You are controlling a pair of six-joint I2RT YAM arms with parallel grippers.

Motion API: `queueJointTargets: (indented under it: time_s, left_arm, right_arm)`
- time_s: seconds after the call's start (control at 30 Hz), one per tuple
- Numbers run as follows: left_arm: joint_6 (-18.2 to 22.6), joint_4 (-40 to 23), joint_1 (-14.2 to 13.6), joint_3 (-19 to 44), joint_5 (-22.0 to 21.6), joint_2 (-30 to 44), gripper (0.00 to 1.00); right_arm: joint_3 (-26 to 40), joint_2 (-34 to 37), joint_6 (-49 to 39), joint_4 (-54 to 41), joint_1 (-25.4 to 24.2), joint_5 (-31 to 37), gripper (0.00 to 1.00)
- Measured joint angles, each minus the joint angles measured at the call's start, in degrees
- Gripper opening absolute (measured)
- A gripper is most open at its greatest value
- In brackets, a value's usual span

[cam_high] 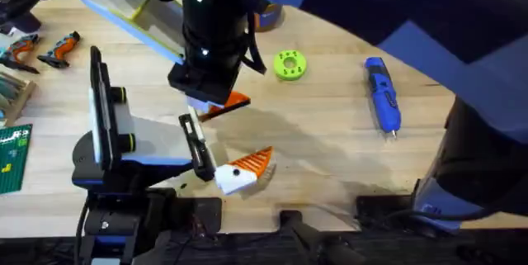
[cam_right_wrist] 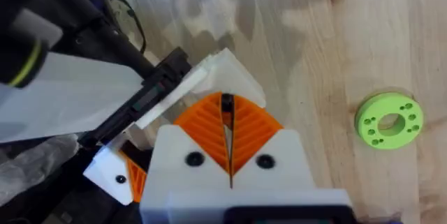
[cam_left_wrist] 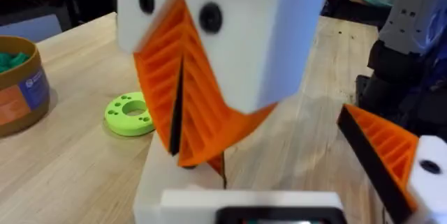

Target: Pick up the gripper from the table and insert it into the empty holder that is missing its gripper. Then pick up a screw, insert it into the mounting hole, and use the screwdriver to tighten it. Finally, clean up the table by picking up the vegetable and placing it into the bucket.

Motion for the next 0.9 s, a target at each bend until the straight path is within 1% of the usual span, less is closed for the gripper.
queueJointTargets:
  time_s: [0.67, 0.7, 0.73, 0.8, 0.83, 0.87, 0.9]
  left_arm:
    - [-0.7, 0.0, 0.0, 0.0, 0.0, 0.0, 0.985]
    - [-0.7, 0.0, 0.0, 0.0, 0.0, 0.0, 0.985]
    - [-0.7, 0.0, 0.0, 0.0, 0.0, 0.0, 0.985]
    - [-0.7, 0.0, 0.0, 0.0, 0.0, 0.0, 0.985]
    - [-0.7, 0.0, 0.0, 0.0, 0.0, 0.0, 0.985]
    - [-0.7, 0.0, 0.0, 0.0, 0.0, 0.0, 0.985]
    - [-0.7, 0.0, 0.0, 0.0, 0.0, 0.0, 0.985]
  right_arm:
    - [0.0, 0.8, -0.2, -0.1, 0.2, 0.1, 0.007]
    - [0.0, 0.8, -0.2, -0.1, 0.2, 0.1, 0.019]
    - [0.0, 0.8, 0.0, -0.1, 0.2, 0.1, 0.093]
    - [0.0, 0.8, -0.2, -0.1, 0.3, 0.0, 0.371]
    - [0.0, 0.8, -0.3, -0.2, 0.3, 0.5, 0.528]
    - [0.0, 0.8, -0.4, -0.5, 0.2, 0.9, 0.662]
    - [0.0, 0.8, -0.6, -0.6, 0.0, 1.4, 0.77]
